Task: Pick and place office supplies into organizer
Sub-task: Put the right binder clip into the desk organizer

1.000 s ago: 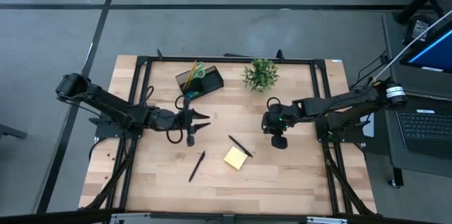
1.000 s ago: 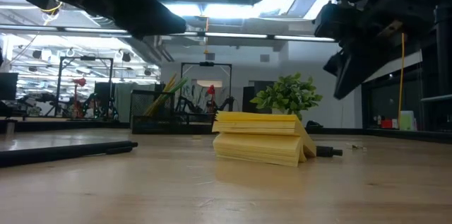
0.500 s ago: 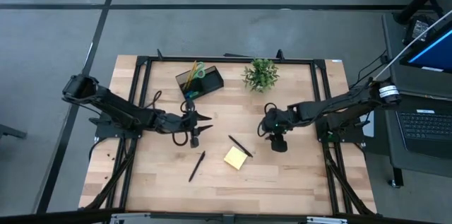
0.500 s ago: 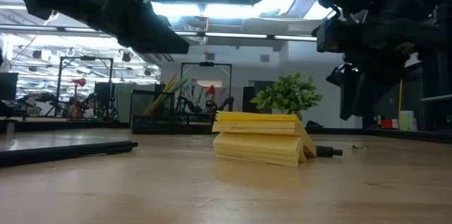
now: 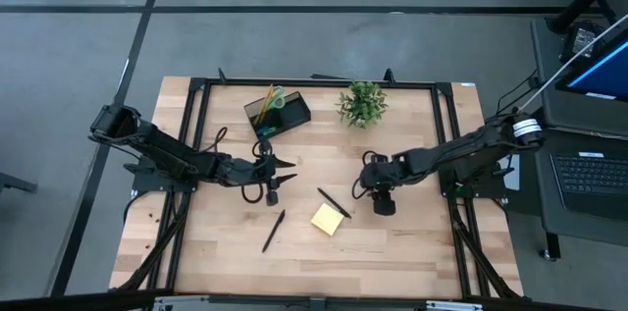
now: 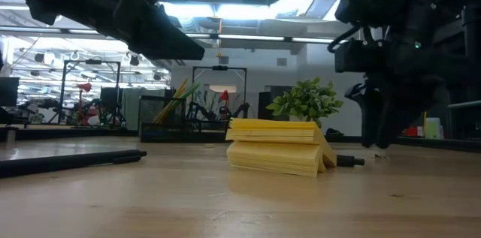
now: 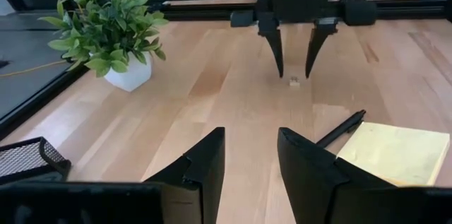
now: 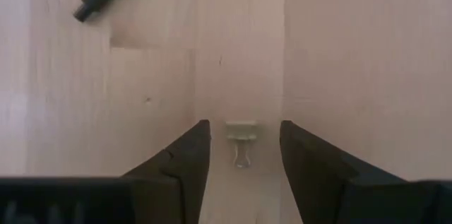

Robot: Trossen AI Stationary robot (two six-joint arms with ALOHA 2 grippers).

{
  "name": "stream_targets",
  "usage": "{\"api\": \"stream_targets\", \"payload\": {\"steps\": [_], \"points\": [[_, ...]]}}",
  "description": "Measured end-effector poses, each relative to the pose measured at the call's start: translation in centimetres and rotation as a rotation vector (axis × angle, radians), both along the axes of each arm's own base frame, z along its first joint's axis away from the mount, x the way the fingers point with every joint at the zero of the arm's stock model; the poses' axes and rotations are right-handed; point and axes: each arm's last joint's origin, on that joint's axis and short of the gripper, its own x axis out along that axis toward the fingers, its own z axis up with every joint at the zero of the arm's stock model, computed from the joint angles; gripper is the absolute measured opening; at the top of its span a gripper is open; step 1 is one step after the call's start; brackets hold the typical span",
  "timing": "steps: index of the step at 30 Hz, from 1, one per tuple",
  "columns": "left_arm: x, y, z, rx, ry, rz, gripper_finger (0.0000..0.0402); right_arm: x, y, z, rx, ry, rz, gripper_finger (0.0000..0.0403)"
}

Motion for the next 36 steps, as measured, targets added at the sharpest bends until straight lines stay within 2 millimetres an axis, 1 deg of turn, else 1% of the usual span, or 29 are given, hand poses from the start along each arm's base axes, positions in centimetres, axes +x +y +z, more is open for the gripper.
{"api": "stream_targets", "payload": {"steps": [5, 10, 36], "points": [[0.0, 0.0, 0.0, 0.0, -0.001, 0.0, 0.0125, 0.1, 0.0, -1.0, -0.006, 0.045, -0.003, 0.0171], [0.0, 0.0, 0.0, 0.0, -0.001, 0.0, 0.0125, 0.3, 0.0, -1.5, -0.01, 0.061, -0.003, 0.0171], [0.0, 0.0, 0.0, 0.003, -0.002, 0.01, 0.0125, 0.5, 0.0, -1.6, -0.029, 0.042, -0.024, 0.0171]]}}
